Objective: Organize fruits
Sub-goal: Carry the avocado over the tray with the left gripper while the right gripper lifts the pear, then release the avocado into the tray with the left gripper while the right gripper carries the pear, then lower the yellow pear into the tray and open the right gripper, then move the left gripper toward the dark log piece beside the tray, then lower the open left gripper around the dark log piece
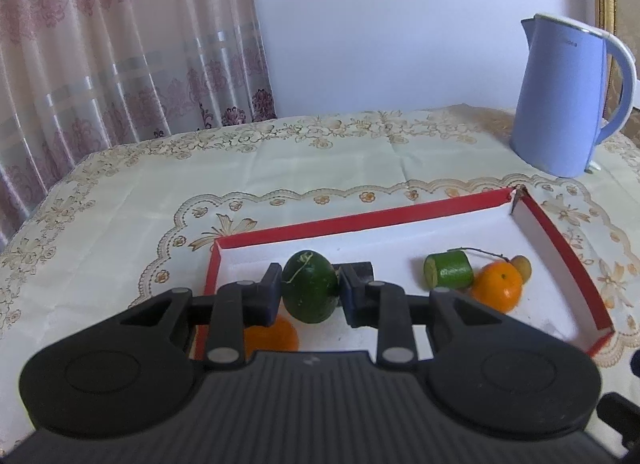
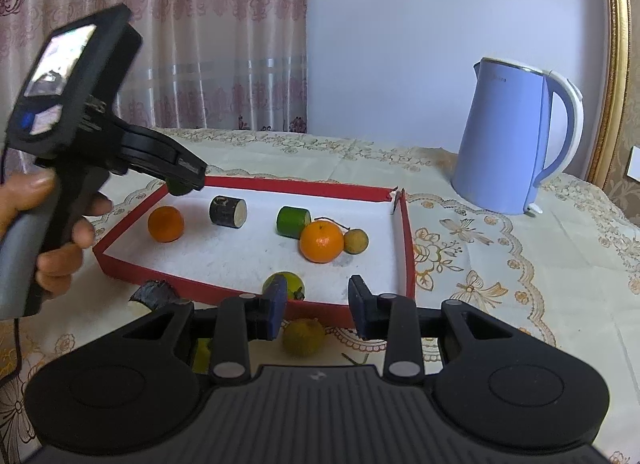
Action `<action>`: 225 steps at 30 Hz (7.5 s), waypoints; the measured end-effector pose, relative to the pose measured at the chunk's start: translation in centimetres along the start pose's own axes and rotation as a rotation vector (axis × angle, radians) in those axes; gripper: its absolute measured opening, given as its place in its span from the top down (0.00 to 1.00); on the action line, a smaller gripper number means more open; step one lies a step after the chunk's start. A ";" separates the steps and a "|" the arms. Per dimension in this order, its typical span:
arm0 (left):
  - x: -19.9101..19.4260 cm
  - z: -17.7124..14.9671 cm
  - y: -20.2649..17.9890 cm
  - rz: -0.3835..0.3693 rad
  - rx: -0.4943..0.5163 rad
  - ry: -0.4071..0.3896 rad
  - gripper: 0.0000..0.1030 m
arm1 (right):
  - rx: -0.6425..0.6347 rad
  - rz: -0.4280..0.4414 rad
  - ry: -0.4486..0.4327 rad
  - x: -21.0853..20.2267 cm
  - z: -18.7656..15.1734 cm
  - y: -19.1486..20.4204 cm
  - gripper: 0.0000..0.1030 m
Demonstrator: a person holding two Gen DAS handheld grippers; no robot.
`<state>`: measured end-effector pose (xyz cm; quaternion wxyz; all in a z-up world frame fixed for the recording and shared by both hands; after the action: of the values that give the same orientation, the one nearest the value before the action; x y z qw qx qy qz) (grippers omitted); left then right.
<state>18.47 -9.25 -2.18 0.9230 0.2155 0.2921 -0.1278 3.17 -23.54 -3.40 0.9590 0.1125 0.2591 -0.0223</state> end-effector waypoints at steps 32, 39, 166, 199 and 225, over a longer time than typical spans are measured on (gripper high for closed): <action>-0.2 0.8 1.0 0.108 -0.009 -0.014 0.28 | 0.030 -0.036 -0.003 3.3 2.2 -0.7 0.68; -4.4 -2.2 2.2 0.091 -0.076 -0.009 0.22 | 0.065 -0.040 0.004 4.9 2.8 -1.1 0.68; -13.2 -8.6 3.0 0.106 -0.095 -0.079 0.07 | 0.076 -0.113 -0.044 1.0 0.3 0.5 0.21; -5.9 -9.0 -2.9 0.003 -0.055 0.070 0.05 | 0.015 -0.121 -0.013 -0.2 -3.1 -0.2 0.11; -7.0 -8.5 -3.1 0.046 -0.038 0.029 0.02 | 0.184 -0.227 0.088 7.0 -3.9 -4.9 0.00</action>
<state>7.72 -7.17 -5.25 0.9252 0.2066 0.3029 -0.0979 6.82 -27.35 -11.15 0.9236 0.1709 0.3090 -0.1495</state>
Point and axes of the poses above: each gripper's, at about its wrist camera, not at the fingertips, and x roughly the way its jaws point, y to its left, z to its top, the point moved 6 cm from there along x, roughly the way its jaws point, and after that the axes turned 15 degrees about x, right-handed, at the moved point
